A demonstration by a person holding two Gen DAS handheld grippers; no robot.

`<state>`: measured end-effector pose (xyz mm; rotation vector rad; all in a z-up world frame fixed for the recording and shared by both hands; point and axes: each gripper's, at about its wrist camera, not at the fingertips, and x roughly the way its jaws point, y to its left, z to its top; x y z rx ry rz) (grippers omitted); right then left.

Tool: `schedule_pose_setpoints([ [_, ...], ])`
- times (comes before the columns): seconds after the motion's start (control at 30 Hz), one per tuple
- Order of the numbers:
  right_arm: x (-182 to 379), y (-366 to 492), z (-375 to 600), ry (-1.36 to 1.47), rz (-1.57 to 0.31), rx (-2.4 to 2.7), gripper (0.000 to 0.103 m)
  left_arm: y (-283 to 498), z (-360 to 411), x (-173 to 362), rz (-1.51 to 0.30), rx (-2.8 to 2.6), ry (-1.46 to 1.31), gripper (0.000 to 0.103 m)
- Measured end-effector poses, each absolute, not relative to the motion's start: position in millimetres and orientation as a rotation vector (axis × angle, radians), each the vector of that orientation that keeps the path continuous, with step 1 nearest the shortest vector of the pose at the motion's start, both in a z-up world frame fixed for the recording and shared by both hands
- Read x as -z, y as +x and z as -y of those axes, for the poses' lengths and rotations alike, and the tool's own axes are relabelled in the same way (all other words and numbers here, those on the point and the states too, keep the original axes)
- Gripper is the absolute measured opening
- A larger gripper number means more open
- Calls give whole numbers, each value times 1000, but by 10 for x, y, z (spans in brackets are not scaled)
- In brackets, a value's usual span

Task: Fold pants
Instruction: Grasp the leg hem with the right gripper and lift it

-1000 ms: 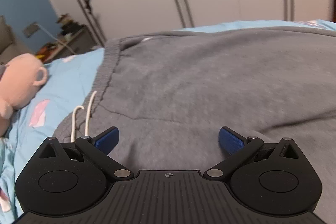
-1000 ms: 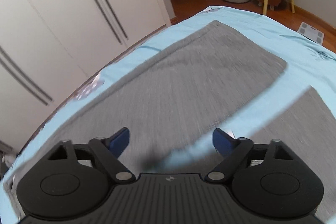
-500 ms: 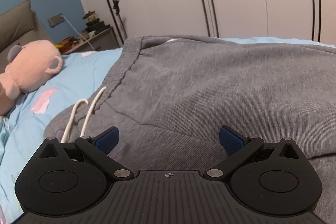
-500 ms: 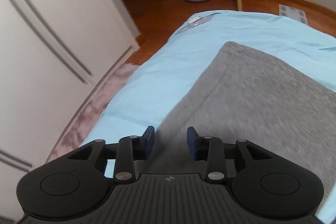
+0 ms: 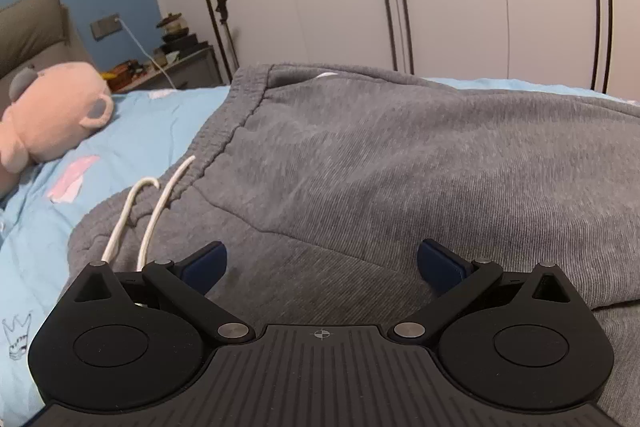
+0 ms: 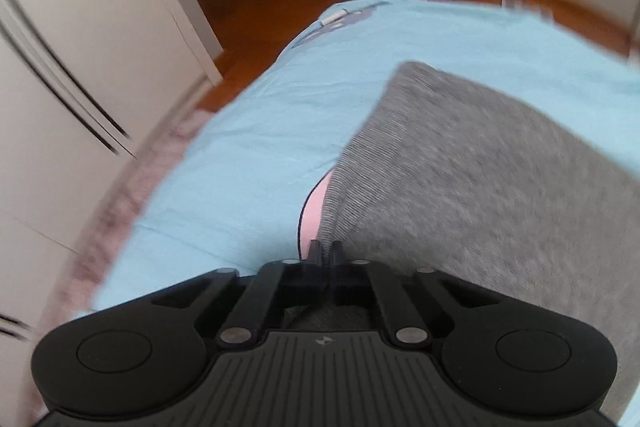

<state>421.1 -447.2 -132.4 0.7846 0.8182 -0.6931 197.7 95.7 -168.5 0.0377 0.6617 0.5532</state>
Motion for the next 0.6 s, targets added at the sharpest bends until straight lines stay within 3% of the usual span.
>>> schedule_pose_setpoints([
  [0.17, 781, 3323, 4440, 841, -609, 491, 2, 1961, -919, 1652, -657, -554, 59, 103],
  [0.37, 386, 1305, 4282, 896, -404, 397, 2, 1847, -833, 1453, -582, -553, 113, 103],
  [0.47, 666, 389, 4150, 878, -442, 439, 2, 1746, -825, 1310, -534, -527, 86, 103],
  [0.6, 1486, -194, 4169, 945, -620, 590, 0, 1747, -935, 1180, -584, -455, -18, 103],
])
